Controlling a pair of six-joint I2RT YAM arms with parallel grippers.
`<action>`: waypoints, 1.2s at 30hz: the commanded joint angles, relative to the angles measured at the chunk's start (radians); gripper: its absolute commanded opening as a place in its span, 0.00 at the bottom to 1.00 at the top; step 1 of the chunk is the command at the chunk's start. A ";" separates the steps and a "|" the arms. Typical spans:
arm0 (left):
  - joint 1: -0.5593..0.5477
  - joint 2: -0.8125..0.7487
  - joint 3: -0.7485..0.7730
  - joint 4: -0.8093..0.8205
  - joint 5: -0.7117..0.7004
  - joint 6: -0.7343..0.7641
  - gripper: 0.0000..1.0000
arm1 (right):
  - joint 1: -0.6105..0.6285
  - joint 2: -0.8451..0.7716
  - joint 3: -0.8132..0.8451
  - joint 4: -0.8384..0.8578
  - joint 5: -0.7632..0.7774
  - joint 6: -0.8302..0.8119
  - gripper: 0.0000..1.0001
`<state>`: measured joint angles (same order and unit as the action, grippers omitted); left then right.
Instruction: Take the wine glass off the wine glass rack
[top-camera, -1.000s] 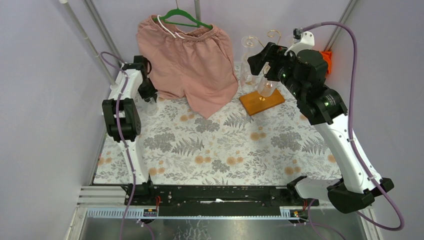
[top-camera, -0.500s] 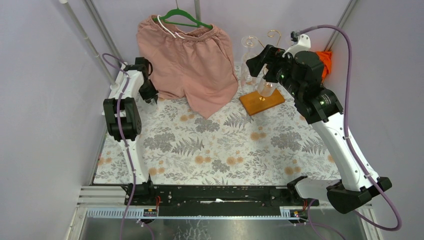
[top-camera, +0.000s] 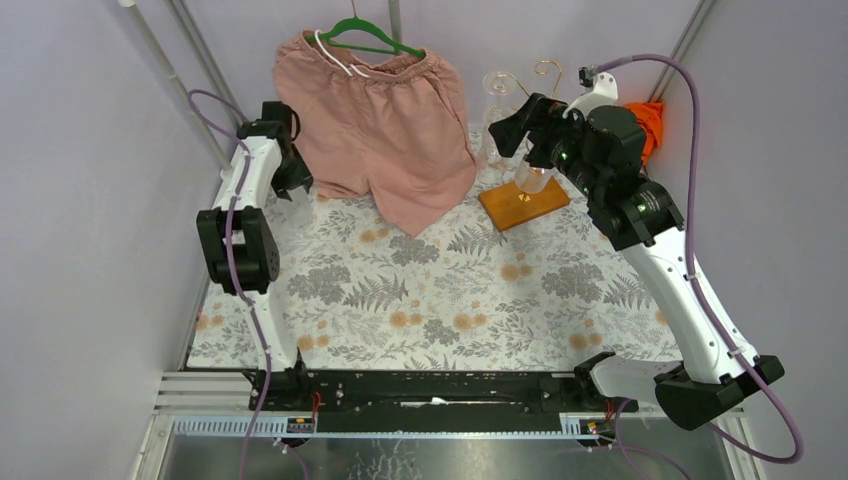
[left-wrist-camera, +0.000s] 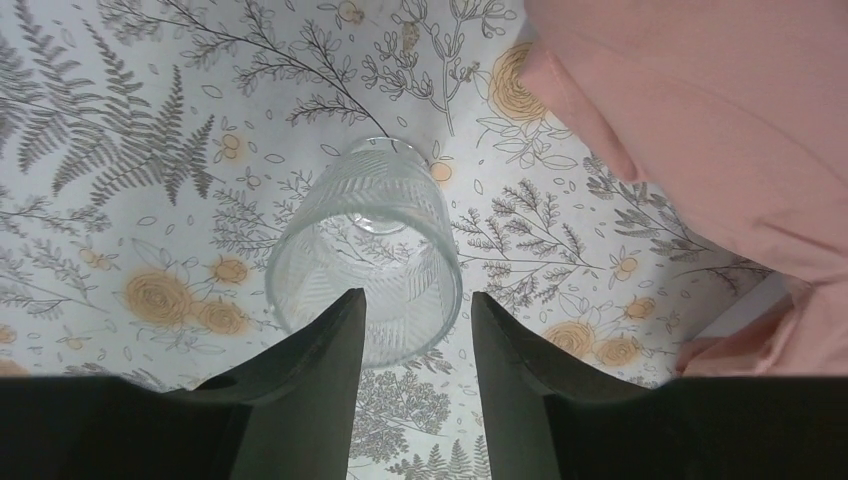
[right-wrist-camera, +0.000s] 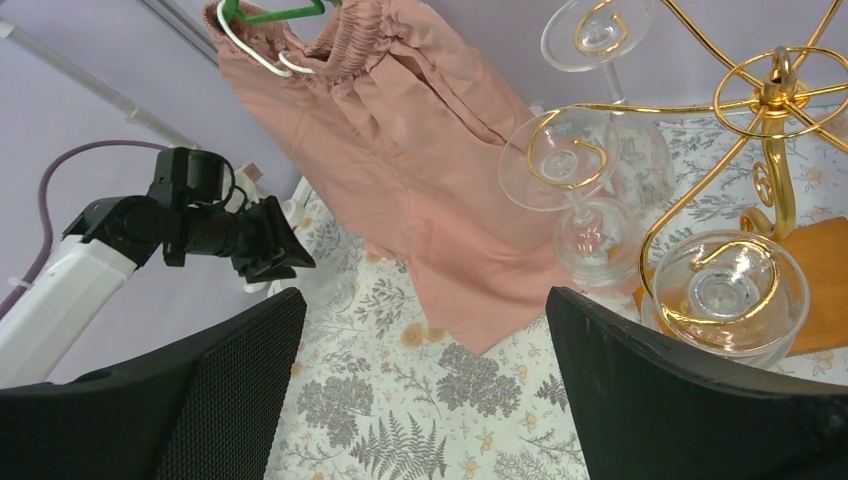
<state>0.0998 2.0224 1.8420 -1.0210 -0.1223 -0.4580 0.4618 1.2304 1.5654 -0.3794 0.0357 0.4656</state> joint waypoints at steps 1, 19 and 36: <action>-0.017 -0.086 0.062 -0.044 -0.048 0.001 0.51 | -0.006 -0.033 -0.008 0.051 -0.012 0.010 1.00; -0.389 -0.541 -0.198 0.859 0.723 -0.236 0.66 | -0.300 -0.182 -0.271 0.211 -0.271 0.224 0.99; -0.390 -0.537 -0.355 1.110 0.840 -0.300 0.66 | -0.434 -0.234 -0.576 0.546 -0.420 0.501 0.91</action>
<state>-0.2943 1.5009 1.4853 0.0254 0.7002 -0.7654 0.0387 0.9943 0.9867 0.0769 -0.3588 0.9314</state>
